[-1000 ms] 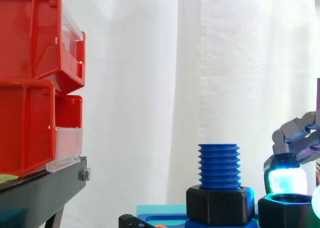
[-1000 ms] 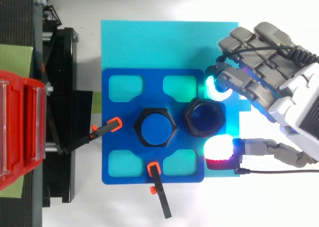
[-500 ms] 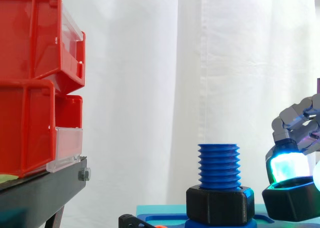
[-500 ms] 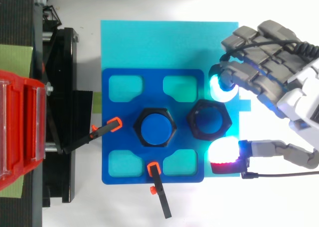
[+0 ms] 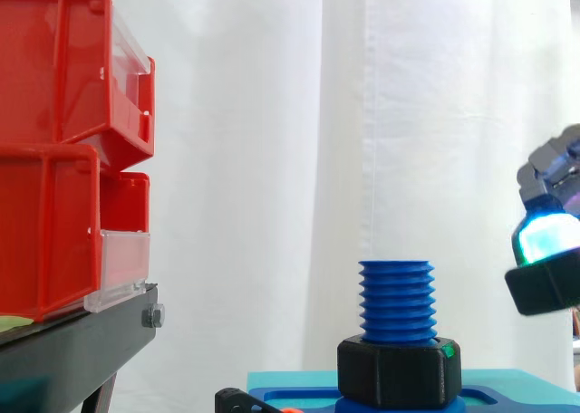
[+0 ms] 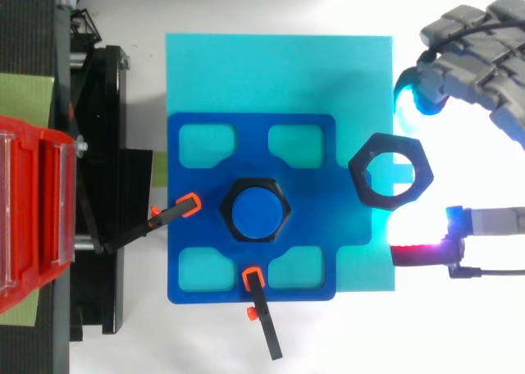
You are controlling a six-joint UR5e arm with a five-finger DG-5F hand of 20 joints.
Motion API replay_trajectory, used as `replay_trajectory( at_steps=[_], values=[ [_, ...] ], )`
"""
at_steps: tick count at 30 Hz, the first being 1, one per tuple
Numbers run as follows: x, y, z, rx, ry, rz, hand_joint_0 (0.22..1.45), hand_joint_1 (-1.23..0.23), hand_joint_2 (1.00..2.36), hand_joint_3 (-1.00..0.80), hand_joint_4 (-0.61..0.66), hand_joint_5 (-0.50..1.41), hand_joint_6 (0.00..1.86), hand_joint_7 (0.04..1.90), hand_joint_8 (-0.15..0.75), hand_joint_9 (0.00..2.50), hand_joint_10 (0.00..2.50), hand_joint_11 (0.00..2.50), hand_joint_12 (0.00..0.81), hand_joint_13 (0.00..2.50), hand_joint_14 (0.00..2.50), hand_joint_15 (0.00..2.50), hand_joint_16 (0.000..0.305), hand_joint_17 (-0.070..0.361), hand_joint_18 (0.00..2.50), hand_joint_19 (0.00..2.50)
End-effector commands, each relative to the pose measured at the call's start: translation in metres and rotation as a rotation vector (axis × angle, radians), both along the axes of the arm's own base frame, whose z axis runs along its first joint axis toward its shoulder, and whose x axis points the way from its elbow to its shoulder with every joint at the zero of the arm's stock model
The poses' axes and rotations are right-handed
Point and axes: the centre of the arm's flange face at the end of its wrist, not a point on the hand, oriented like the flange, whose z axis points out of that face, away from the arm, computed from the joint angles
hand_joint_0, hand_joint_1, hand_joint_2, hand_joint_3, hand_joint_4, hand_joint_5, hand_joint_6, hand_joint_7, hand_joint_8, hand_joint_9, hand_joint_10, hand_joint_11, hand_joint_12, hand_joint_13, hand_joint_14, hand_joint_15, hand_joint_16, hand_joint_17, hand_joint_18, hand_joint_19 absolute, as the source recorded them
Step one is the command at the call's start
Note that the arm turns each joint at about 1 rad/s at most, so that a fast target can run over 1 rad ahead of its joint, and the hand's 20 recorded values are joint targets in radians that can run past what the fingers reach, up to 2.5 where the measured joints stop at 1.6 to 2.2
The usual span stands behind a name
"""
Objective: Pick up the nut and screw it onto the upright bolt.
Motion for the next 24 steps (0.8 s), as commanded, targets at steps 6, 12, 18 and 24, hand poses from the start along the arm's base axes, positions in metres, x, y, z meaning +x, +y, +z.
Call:
replay_trajectory(
  at_steps=[6, 12, 18, 24],
  values=[
    [0.022, -0.009, 0.057, 0.013, -0.074, 0.008, 0.51, -0.64, 1.0, -0.47, 0.31, -0.19, 0.59, 1.23, 0.3, 0.46, 0.01, 0.27, 0.345, 0.42, 0.0, 0.0, 0.044, 0.098, 0.41, 0.01],
    [0.042, -0.012, 0.064, -0.007, -0.17, 0.041, 0.51, -0.64, 1.0, -0.47, 0.3, -0.19, 0.59, 1.22, 0.3, 0.47, 0.01, 0.27, 0.344, 0.43, 0.0, 0.0, 0.044, 0.098, 0.41, 0.0],
    [0.065, -0.009, 0.054, -0.033, -0.243, 0.067, 0.52, -0.64, 1.0, -0.47, 0.3, -0.19, 0.59, 1.22, 0.301, 0.46, 0.01, 0.26, 0.342, 0.43, 0.0, 0.0, 0.043, 0.098, 0.41, 0.01],
    [0.082, -0.006, 0.024, -0.03, -0.251, 0.076, 0.52, -0.64, 1.0, -0.47, 0.3, -0.19, 0.59, 1.22, 0.3, 0.47, 0.01, 0.27, 0.342, 0.43, 0.0, 0.0, 0.043, 0.098, 0.41, 0.01]
  ],
)
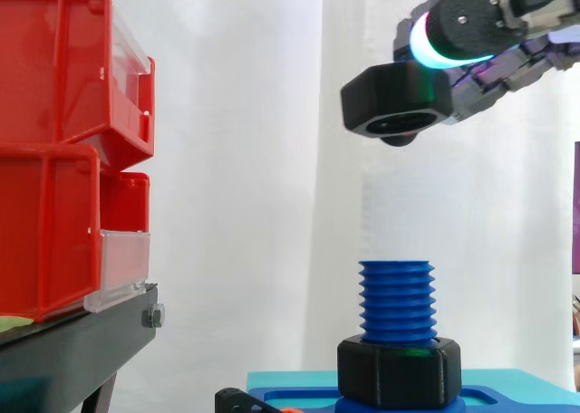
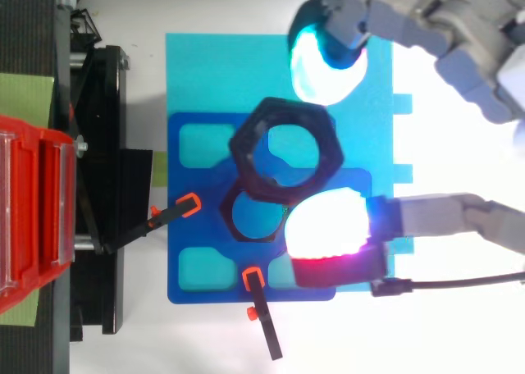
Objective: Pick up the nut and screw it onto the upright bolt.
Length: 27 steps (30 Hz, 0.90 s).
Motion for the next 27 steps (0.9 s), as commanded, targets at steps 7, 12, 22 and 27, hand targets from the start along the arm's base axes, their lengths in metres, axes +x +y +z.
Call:
replay_trajectory(
  at_steps=[7, 12, 22, 27],
  values=[
    [0.016, 0.007, -0.034, -0.013, 0.017, 0.037, 0.52, -0.64, 1.0, -0.47, 0.3, -0.19, 0.59, 1.23, 0.3, 0.46, 0.01, 0.26, 0.342, 0.43, 0.0, 0.0, 0.043, 0.097, 0.41, 0.01],
    [0.013, 0.012, -0.037, -0.025, 0.053, 0.048, 0.52, -0.64, 1.0, -0.47, 0.3, -0.19, 0.59, 1.23, 0.301, 0.46, 0.01, 0.27, 0.342, 0.43, 0.0, 0.0, 0.043, 0.097, 0.41, 0.01],
    [0.011, 0.018, -0.04, -0.028, 0.069, 0.058, 0.52, -0.64, 1.0, -0.47, 0.3, -0.19, 0.58, 1.23, 0.302, 0.46, 0.01, 0.26, 0.342, 0.43, 0.0, 0.0, 0.043, 0.097, 0.41, 0.01],
    [0.009, 0.018, -0.041, -0.029, 0.082, 0.061, 0.52, -0.64, 1.0, -0.47, 0.3, -0.19, 0.58, 1.23, 0.301, 0.46, 0.01, 0.26, 0.341, 0.43, 0.0, 0.0, 0.043, 0.096, 0.41, 0.01]
  ],
)
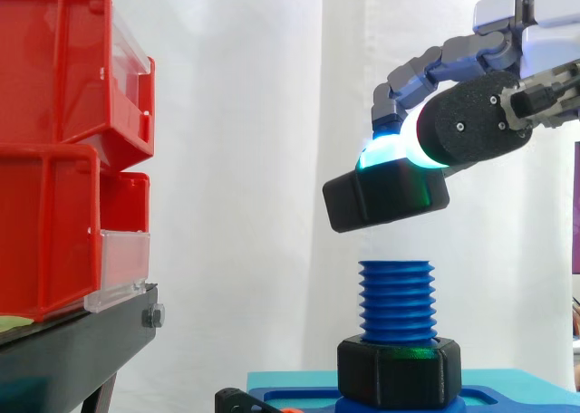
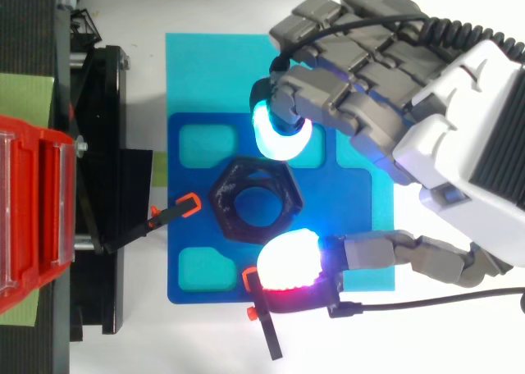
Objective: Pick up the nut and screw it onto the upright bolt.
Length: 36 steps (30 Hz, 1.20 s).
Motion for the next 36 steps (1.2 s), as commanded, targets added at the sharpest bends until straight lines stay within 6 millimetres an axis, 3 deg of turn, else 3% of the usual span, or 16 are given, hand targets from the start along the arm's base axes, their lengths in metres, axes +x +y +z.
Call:
replay_trajectory(
  at_steps=[1, 36],
  values=[
    [-0.002, 0.0, -0.001, 0.003, 0.012, 0.002, 0.52, -0.64, 1.0, -0.47, 0.3, -0.19, 0.58, 1.24, 0.3, 0.46, 0.01, 0.27, 0.34, 0.43, 0.0, 0.0, 0.043, 0.096, 0.41, 0.02],
    [-0.006, 0.003, -0.017, 0.017, 0.02, 0.02, 0.52, -0.64, 1.0, -0.46, 0.3, -0.19, 0.58, 1.24, 0.3, 0.47, 0.01, 0.27, 0.336, 0.44, 0.0, 0.0, 0.043, 0.096, 0.41, 0.02]
  ],
)
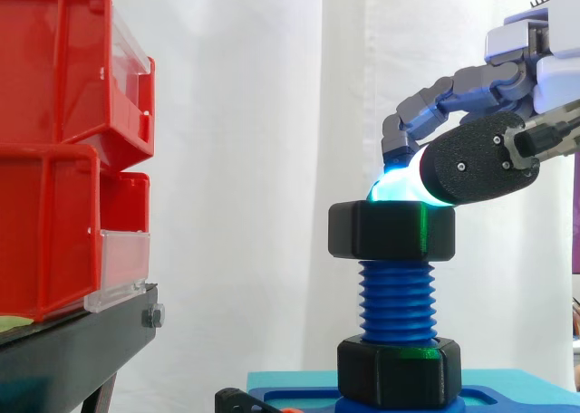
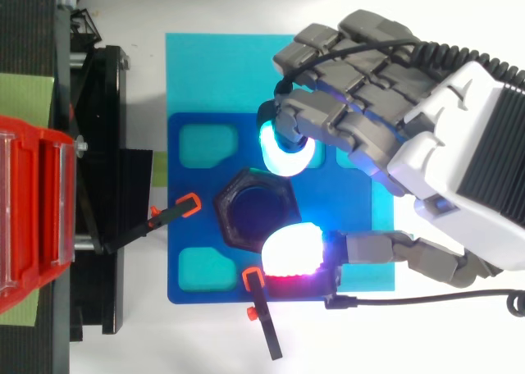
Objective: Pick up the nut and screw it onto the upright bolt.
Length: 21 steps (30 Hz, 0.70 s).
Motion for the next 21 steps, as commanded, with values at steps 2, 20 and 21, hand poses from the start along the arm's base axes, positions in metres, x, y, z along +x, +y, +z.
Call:
replay_trajectory(
  at_steps=[2, 20, 21],
  values=[
    [0.0001, 0.0005, -0.0003, 0.0, 0.0, 0.005, 0.52, -0.64, 1.0, -0.46, 0.3, -0.19, 0.58, 1.24, 0.301, 0.47, 0.01, 0.27, 0.337, 0.45, 0.0, 0.0, 0.043, 0.096, 0.42, 0.02],
    [-0.0014, -0.0009, -0.0025, -0.017, 0.019, 0.006, 0.52, -0.64, 1.0, -0.47, 0.3, -0.19, 0.58, 1.25, 0.3, 0.47, 0.01, 0.27, 0.335, 0.45, 0.0, 0.0, 0.042, 0.095, 0.42, 0.03],
    [-0.0022, -0.0011, -0.0046, -0.017, 0.023, 0.008, 0.52, -0.64, 1.0, -0.47, 0.29, -0.19, 0.58, 1.24, 0.299, 0.47, 0.01, 0.26, 0.336, 0.46, 0.0, 0.0, 0.042, 0.095, 0.42, 0.02]
  ],
)
